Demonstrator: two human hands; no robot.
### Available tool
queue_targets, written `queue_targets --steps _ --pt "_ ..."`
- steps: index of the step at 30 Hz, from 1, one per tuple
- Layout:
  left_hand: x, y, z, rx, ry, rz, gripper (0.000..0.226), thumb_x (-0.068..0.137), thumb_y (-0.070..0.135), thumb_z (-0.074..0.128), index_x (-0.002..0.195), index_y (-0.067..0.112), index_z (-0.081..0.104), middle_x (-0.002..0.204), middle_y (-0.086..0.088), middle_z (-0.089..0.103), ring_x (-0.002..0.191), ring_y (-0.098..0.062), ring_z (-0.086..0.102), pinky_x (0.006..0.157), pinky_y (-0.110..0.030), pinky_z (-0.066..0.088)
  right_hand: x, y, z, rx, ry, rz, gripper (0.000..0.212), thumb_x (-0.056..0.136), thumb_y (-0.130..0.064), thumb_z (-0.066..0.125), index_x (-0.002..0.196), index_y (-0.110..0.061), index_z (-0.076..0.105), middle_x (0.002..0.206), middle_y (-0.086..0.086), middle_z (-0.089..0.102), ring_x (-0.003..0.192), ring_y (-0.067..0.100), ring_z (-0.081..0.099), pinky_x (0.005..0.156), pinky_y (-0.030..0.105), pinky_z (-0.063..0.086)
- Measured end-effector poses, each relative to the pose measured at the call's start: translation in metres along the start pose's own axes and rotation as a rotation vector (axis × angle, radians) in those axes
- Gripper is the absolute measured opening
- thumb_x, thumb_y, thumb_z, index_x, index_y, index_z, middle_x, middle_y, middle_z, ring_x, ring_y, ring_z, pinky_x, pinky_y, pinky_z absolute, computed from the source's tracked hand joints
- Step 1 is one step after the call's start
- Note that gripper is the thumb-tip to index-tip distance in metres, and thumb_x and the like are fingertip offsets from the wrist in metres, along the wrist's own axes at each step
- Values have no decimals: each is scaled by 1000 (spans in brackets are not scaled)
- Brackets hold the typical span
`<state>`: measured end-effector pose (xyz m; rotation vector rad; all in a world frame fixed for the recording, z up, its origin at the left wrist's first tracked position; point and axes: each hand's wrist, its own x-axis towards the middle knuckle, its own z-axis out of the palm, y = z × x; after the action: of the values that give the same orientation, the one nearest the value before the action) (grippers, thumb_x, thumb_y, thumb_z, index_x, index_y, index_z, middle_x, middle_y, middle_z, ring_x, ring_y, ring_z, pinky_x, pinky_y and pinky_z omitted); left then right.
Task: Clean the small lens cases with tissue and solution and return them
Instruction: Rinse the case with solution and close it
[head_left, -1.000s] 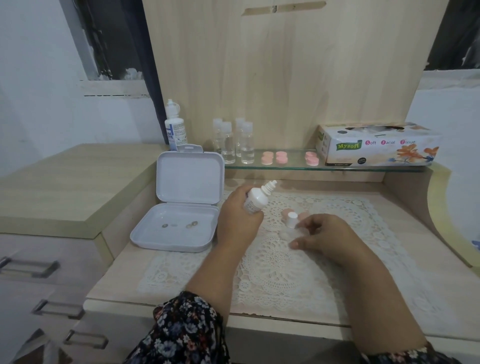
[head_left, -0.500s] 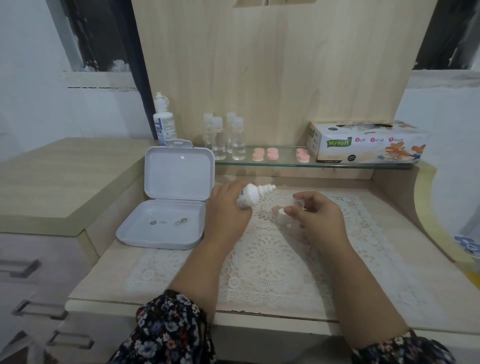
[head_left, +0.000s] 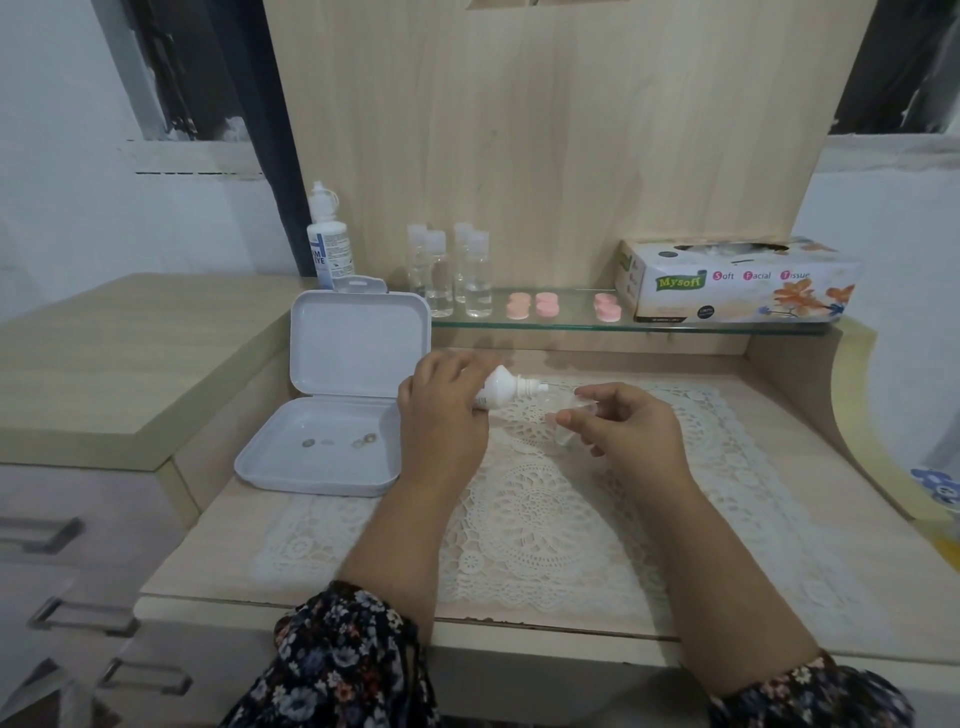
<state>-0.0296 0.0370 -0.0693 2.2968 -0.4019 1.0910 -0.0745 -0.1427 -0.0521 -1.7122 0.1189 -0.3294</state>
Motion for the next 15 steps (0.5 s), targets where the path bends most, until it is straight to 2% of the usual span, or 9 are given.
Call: queue_targets --steps 6,9,15 --pt "0 1 -2 51 13 24 58 62 -10 67 106 27 65 109 7 62 112 -23 49 85 -37 30 -1 2 -1 -9 2 -4 28 71 -19 85 96 -20 71 79 7 66 53 -1 58 66 26 48" --pt "0 0 -2 58 25 32 58 60 -11 66 105 25 67 109 4 62 113 -23 48 86 -36 29 0 3 -1 -15 0 -1 29 70 -19 85 95 -20 71 75 3 65 52 0 58 67 29 50" --pt "1 -1 -2 35 46 43 58 57 -13 66 103 24 68 107 3 63 112 -21 45 85 -35 25 1 3 0 -34 -7 4 29 70 -21 86 94 -20 71 75 3 63 59 9 57 66 30 52"
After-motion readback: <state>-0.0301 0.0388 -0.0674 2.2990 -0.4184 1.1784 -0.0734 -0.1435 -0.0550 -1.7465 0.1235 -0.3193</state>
